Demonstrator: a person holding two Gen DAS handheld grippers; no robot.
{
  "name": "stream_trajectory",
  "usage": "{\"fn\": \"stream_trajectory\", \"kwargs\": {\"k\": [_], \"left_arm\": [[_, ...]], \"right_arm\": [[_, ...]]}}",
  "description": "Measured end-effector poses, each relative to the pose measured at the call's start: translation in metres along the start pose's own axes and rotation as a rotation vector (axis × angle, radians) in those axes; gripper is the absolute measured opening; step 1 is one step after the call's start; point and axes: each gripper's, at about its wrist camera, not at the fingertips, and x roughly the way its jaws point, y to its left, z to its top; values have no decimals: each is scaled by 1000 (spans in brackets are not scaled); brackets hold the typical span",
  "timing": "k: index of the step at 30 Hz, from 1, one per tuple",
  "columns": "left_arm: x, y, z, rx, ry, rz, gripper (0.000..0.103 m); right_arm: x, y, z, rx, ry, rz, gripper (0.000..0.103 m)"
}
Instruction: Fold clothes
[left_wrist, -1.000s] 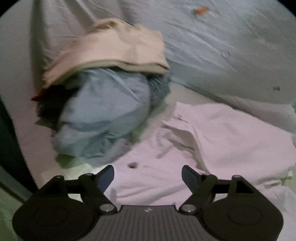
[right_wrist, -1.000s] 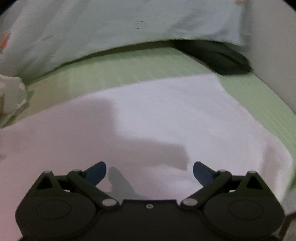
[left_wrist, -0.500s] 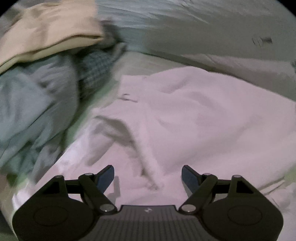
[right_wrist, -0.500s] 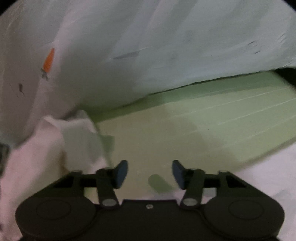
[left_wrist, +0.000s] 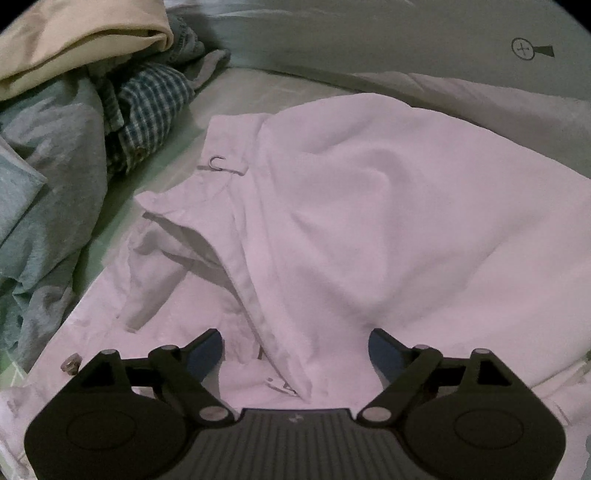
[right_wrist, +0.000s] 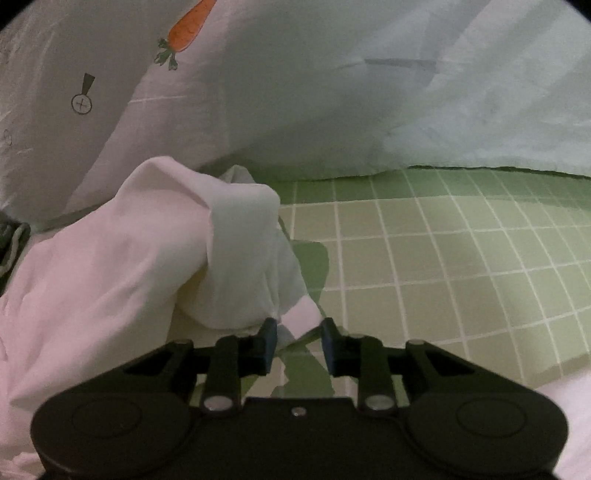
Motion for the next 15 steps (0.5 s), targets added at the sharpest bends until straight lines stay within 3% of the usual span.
{"fn": "stream_trajectory", "kwargs": {"k": [1,3,9,15], "left_arm": [[0,0,0,0,0,0,89],[1,0,0,1,1,0,90],[2,-1,1,2,2,0,91],[4,-1,3,9,4,3,93]], "right_arm": [[-4,0,0,-11,-8,-4,8],[-11,-1,0,-32,-25,-11,3],[-32,-4,-1,-96,-76,-33,1],[-50,-35,13,-131,-165,-236,0]]}}
